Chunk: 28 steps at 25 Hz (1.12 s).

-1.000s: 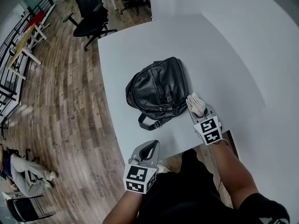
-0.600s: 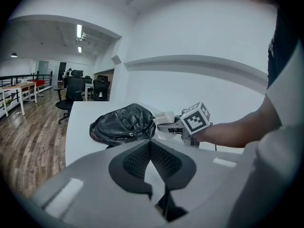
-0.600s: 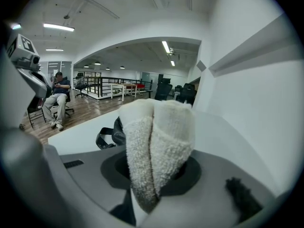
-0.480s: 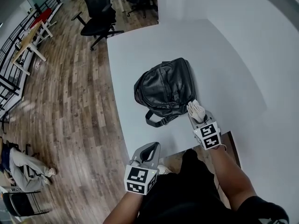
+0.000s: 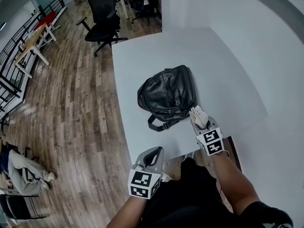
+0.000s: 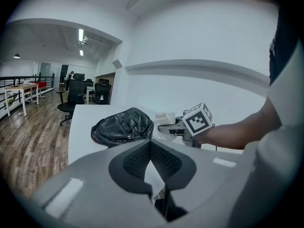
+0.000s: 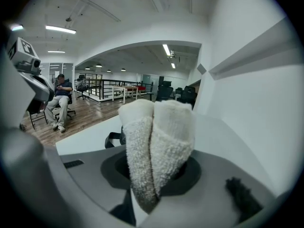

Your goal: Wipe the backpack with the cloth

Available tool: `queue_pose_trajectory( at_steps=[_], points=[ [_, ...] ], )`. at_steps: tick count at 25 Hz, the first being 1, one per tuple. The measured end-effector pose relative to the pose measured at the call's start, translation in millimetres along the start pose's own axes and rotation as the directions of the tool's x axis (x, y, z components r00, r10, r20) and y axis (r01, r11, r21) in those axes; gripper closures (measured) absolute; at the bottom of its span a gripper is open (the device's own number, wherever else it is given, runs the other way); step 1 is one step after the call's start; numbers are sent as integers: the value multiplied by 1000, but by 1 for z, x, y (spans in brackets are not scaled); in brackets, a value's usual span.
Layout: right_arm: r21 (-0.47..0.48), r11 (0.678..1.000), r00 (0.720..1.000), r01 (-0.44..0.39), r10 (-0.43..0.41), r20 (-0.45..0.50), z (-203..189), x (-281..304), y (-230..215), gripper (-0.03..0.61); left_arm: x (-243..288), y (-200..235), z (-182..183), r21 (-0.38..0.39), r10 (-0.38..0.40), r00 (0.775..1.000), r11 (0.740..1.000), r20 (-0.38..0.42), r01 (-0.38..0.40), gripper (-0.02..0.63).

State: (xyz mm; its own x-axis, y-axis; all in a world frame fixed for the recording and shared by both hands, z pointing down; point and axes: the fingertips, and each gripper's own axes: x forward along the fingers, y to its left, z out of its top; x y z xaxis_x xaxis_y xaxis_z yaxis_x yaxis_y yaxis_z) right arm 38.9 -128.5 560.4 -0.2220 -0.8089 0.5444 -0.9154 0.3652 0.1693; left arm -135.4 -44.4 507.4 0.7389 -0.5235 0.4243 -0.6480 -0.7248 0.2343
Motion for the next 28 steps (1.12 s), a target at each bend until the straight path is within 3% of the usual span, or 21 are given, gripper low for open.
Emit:
queue_pose_trajectory(
  at_steps=[6, 14, 28],
  points=[
    [14, 1000, 999, -21, 21, 32, 19, -26, 1, 480, -11, -4, 18, -5, 27, 999, 1000, 29, -27, 607],
    [96, 986, 985, -135, 123, 125, 51, -32, 15, 480, -9, 7, 19, -33, 101, 993, 995, 57, -99, 607],
    [12, 949, 930, -315, 306, 204, 123, 43, 16, 479, 25, 44, 32, -71, 247, 968, 967, 51, -243, 607]
  ],
)
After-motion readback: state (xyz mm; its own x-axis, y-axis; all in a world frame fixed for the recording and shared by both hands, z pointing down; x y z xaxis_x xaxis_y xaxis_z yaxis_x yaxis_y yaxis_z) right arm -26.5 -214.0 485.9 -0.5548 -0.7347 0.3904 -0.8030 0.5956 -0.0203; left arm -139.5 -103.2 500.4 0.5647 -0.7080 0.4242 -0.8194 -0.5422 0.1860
